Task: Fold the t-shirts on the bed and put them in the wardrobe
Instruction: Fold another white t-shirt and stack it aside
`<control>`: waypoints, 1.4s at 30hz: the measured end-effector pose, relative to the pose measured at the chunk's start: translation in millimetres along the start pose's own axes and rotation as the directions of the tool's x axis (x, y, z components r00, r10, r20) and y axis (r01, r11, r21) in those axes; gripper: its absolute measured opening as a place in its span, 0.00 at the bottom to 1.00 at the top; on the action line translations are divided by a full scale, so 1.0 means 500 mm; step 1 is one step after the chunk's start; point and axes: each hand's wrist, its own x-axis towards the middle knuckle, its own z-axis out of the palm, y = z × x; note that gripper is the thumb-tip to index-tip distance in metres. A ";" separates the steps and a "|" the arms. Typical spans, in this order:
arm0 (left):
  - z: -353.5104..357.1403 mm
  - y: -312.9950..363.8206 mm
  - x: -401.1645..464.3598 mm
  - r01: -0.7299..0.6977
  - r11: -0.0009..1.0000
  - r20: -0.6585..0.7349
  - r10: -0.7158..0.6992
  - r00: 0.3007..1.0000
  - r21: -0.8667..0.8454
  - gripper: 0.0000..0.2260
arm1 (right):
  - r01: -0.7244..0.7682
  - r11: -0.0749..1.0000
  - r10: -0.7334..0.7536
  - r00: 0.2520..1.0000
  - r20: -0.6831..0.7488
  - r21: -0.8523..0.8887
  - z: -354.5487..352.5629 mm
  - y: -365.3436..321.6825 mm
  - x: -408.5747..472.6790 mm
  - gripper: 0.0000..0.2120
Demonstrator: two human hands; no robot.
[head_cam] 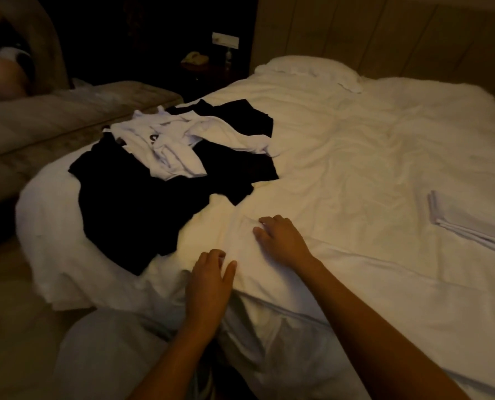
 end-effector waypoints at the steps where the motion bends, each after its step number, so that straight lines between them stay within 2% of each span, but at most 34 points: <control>1: -0.002 -0.006 -0.002 0.015 0.999 -0.001 -0.015 1.000 -0.043 0.11 | -0.002 0.999 0.002 1.000 0.004 0.032 0.001 -0.007 0.012 0.21; 3: -0.005 -0.016 -0.003 0.032 0.994 -0.004 -0.033 0.999 -0.103 0.07 | -0.022 0.998 0.022 1.000 0.014 0.065 0.004 -0.018 0.036 0.20; 7: -0.009 -0.033 -0.003 0.102 0.965 0.037 -0.096 0.995 -0.243 0.11 | -0.060 0.991 0.050 0.996 0.080 0.120 0.002 -0.036 0.069 0.15; 11: -0.025 -0.031 -0.009 0.248 0.852 0.140 -0.207 0.968 -0.462 0.10 | 0.007 0.993 -0.014 0.998 0.060 0.120 -0.002 -0.038 0.085 0.10; 15: -0.034 -0.028 -0.010 0.388 0.764 0.272 -0.283 0.920 -0.515 0.09 | 0.049 0.983 -0.060 0.997 0.053 0.176 -0.009 -0.035 0.099 0.10; 17: -0.044 -0.028 -0.009 0.461 0.682 0.333 -0.322 0.886 -0.568 0.08 | 0.061 0.977 -0.070 0.997 0.039 0.204 -0.012 -0.033 0.102 0.11; 20: -0.070 -0.021 -0.010 0.561 0.495 0.433 -0.358 0.827 -0.663 0.04 | 0.069 0.968 -0.072 0.997 0.003 0.242 -0.013 -0.032 0.104 0.11; 22: -0.080 -0.024 -0.010 0.599 0.417 0.476 -0.368 0.799 -0.683 0.04 | 0.071 0.967 -0.069 0.997 -0.018 0.244 -0.012 -0.032 0.104 0.11; 30: -0.081 -0.035 -0.008 0.623 0.512 0.518 -0.350 0.780 -0.592 0.06 | 0.002 0.995 -0.004 1.000 0.018 0.103 0.015 -0.034 0.096 0.08; 33: -0.074 -0.033 -0.009 0.603 0.493 0.509 -0.327 0.797 -0.627 0.02 | -0.041 0.992 0.038 0.999 0.028 0.121 0.011 -0.037 0.090 0.12; 36: -0.064 -0.031 -0.011 0.585 0.424 0.507 -0.293 0.811 -0.691 0.01 | -0.024 0.999 0.026 0.998 0.060 -0.037 0.014 -0.040 0.082 0.17; 40: -0.065 -0.030 -0.005 0.518 0.397 0.452 -0.255 0.855 -0.757 0.05 | -0.002 0.995 -0.002 0.999 0.035 0.103 0.001 -0.043 0.088 0.19; 42: -0.071 -0.030 0.000 0.478 0.420 0.414 -0.238 0.879 -0.772 0.07 | 0.010 0.986 -0.008 1.000 -0.015 0.169 -0.010 -0.043 0.091 0.19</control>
